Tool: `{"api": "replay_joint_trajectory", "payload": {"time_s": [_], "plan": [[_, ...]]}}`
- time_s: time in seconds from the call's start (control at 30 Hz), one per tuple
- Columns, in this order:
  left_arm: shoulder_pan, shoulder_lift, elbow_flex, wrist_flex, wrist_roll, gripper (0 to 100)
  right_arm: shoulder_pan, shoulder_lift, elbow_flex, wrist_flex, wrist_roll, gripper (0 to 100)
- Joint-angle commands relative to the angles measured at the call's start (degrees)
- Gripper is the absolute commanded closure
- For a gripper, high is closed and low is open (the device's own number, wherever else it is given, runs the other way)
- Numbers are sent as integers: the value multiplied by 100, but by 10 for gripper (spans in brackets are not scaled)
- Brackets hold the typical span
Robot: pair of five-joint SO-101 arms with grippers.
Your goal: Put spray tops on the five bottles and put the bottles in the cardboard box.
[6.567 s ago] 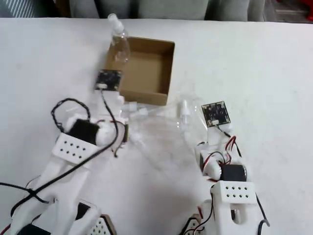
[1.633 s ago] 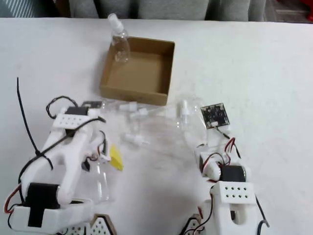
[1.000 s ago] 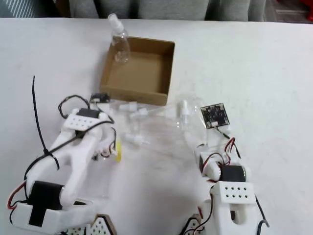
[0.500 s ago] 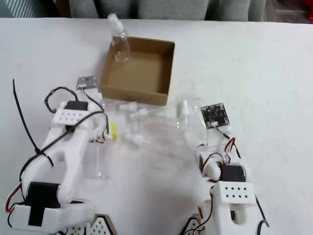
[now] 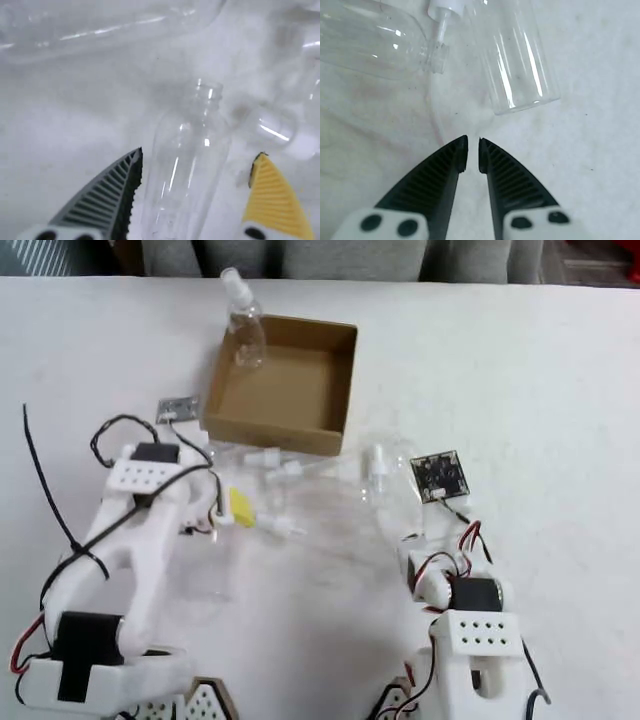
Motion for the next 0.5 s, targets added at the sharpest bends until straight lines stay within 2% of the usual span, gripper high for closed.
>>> {"api": "replay_joint_trajectory", "payload": {"time_s": [0.0, 0.33, 0.47], "plan": [[-40, -48, -791, 730, 18, 669, 22, -66, -35, -84, 53, 981], [-31, -22, -1116, 1011, -422, 669, 22, -66, -35, -84, 53, 981], [119, -22, -888, 993, -1046, 669, 22, -66, -35, -84, 53, 981]]}}
